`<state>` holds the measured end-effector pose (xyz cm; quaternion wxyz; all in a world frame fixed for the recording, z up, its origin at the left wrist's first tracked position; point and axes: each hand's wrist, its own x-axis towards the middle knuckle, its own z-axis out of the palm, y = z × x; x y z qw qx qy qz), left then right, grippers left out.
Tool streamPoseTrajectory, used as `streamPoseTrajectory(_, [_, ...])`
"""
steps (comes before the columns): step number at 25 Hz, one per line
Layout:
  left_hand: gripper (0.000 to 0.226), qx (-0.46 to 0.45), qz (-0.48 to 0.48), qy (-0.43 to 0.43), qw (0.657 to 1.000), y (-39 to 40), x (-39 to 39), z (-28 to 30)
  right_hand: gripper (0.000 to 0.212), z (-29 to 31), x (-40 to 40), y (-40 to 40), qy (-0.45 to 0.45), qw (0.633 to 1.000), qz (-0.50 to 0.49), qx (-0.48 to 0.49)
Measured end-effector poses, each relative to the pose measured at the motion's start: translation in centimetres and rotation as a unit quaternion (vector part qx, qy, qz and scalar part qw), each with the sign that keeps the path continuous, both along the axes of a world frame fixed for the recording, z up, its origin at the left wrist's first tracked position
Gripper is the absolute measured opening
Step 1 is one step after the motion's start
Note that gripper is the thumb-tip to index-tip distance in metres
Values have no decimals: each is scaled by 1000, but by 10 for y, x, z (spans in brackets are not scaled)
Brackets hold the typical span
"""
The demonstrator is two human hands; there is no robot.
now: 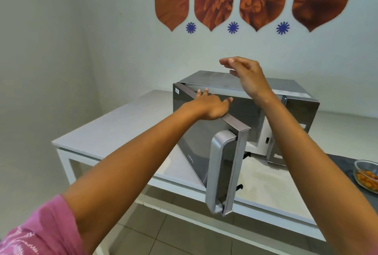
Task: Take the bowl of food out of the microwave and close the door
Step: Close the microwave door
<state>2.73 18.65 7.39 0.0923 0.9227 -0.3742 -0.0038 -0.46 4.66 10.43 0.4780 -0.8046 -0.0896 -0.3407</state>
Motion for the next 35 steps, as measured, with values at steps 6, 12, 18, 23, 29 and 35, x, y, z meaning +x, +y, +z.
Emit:
streamPoseTrajectory(6, [65,-31,-76,-57,995,-40,17,-12,36,4,-29,-26,157,976,-82,-131])
streamPoseTrajectory(12, [53,-81,-188,-134,970,-68,32,-18,39,-4,-46,-45,336,907,-185,-175])
streamPoseTrajectory(18, [55,-86,-175,-151,969,-100,47,-22,64,-30,-40,-73,343,870,-292,-199])
streamPoseTrajectory(23, [59,-122,-126,-186,967,-123,54,-31,69,-55,-26,-89,286,852,-368,-237])
streamPoseTrajectory(29, [66,-213,-45,-233,948,-148,58,-48,72,-64,-11,-105,210,843,-427,-252])
streamPoseTrajectory(35, [70,-229,-47,-258,938,-162,72,-53,71,-71,1,-122,167,848,-436,-251])
